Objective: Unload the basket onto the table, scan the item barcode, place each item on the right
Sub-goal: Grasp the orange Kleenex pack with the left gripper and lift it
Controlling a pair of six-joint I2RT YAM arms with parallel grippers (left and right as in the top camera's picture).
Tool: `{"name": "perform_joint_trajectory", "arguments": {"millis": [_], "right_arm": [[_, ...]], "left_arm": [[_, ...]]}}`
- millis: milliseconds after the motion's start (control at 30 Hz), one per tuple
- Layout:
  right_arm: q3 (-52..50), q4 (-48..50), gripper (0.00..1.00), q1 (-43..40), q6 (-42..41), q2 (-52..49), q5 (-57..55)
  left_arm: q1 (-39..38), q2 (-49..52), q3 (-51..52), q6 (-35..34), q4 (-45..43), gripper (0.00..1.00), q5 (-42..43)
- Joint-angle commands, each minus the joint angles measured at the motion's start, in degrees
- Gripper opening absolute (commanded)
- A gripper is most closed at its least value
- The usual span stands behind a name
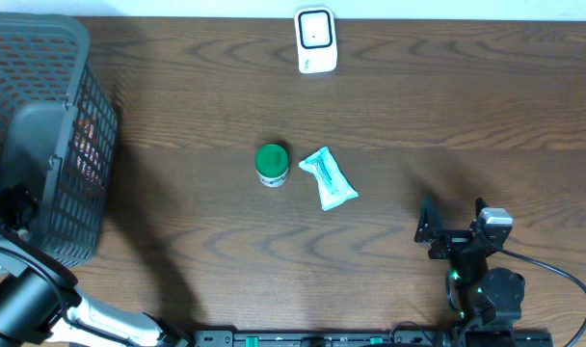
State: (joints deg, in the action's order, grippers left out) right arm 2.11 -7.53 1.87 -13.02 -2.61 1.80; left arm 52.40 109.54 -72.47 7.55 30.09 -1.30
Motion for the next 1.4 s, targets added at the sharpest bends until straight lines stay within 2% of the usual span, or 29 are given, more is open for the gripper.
{"name": "perform_joint_trajectory", "arguments": {"millis": [0, 33, 67, 167, 200, 400, 633, 800, 967, 1033, 1100, 1200, 1267, 1367], "right_arm": [[-0.3, 0.0, 0.99, 0.5, -0.2, 0.1, 0.2], [-0.3, 0.0, 0.99, 0.5, -0.2, 0.1, 0.2], [-0.3, 0.0, 0.99, 0.5, -0.2, 0.1, 0.2], [-0.3, 0.0, 0.99, 0.5, -0.2, 0.1, 0.2], [-0.3, 0.0, 0.99, 0.5, -0.2, 0.1, 0.2], [-0.3, 0.0, 0.99, 0.5, -0.2, 0.1, 0.2], [-0.3, 0.0, 0.99, 0.5, -0.2, 0.1, 0.2], [-0.3, 0.0, 0.99, 0.5, -0.2, 0.1, 0.2], [-0.2, 0.0, 0.99, 0.5, -0.2, 0.1, 0.2], [-0.3, 0.0, 0.99, 0.5, -0.2, 0.1, 0.2], [-0.2, 0.0, 0.99, 0.5, -0.2, 0.1, 0.2], [-0.3, 0.0, 0.99, 0.5, -0.2, 0.1, 0.2], [-0.3, 0.0, 0.99, 0.5, -0.2, 0.1, 0.2], [-0.3, 0.0, 0.99, 0.5, -0.2, 0.1, 0.2]], "left_arm": [[0.3, 5.7, 1.0, 0.2, 0.9, 0.94, -0.6], [0.3, 5.9, 1.0, -0.4, 1.0, 0.87, -0.5], [0.2, 5.9, 1.0, -0.8, 1.0, 0.75, -0.3], [0.2, 4.9, 1.0, -0.8, 1.1, 0.50, 1.1], [0.2, 4.4, 1.0, -0.8, 1.1, 0.46, 1.1], [0.2, -1.2, 1.0, -3.7, 1.3, 0.45, 2.0], [0.2, -14.2, 0.3, -6.6, 0.0, 0.45, 11.9], [0.2, -26.1, 0.3, -15.2, -5.0, 0.46, 22.5], [-1.7, -37.3, 0.3, -30.4, -15.1, 0.45, 43.2], [-5.2, -40.8, 0.3, -35.7, -19.3, 0.46, 49.5], [-9.9, -43.1, 0.3, -38.2, -20.0, 0.46, 50.9], [-22.0, -45.4, 0.3, -38.0, -17.8, 0.46, 50.5], [-29.3, -45.2, 0.3, -37.7, -15.8, 0.45, 47.8], [-41.7, -43.8, 0.3, -35.7, -9.3, 0.45, 34.6]]}}
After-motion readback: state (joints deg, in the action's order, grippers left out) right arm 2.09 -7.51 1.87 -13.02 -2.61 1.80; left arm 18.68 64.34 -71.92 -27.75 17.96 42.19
